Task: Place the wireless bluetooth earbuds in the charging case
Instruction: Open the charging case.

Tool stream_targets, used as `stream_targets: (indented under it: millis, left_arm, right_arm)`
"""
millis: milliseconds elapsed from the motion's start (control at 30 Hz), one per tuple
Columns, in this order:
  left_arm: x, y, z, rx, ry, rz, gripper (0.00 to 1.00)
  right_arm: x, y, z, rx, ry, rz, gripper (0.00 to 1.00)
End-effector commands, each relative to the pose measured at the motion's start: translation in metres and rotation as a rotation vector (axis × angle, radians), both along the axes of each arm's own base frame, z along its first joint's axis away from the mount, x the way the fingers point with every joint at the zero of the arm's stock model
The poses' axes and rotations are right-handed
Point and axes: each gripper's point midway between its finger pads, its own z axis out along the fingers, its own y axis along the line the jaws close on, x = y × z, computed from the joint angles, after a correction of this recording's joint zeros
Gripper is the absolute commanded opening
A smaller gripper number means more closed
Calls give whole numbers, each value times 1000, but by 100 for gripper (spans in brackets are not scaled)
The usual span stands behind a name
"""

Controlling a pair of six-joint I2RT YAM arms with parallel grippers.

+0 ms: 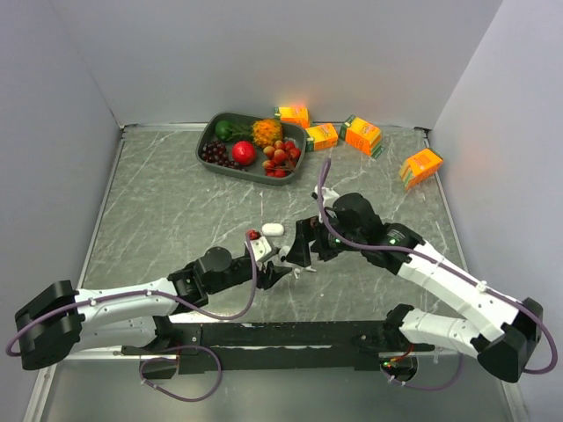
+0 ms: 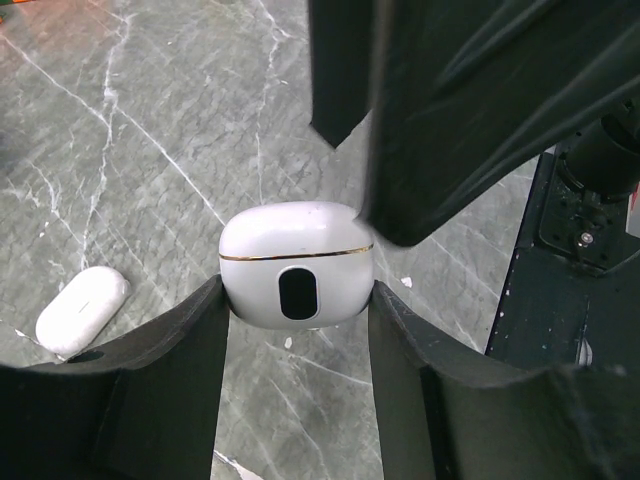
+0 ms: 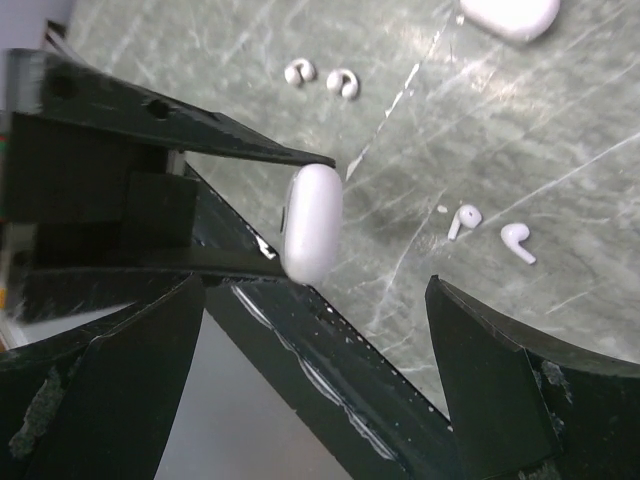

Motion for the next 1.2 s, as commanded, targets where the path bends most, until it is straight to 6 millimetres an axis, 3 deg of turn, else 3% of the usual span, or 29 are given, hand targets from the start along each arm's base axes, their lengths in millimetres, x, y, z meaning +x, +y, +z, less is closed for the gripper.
stream_targets:
  millis: [0, 467, 1167]
  left_arm:
    - [0, -7, 30, -51, -79, 1, 1]
    - [-10, 1, 42, -81, -101, 18, 1]
    - [-14, 11, 34, -66, -102, 50, 1]
  right_arm:
    - [10, 17, 20, 55, -50, 13, 100]
    - [16, 22, 0, 3, -8, -2, 100]
    - [19, 19, 16, 61, -26, -43, 100]
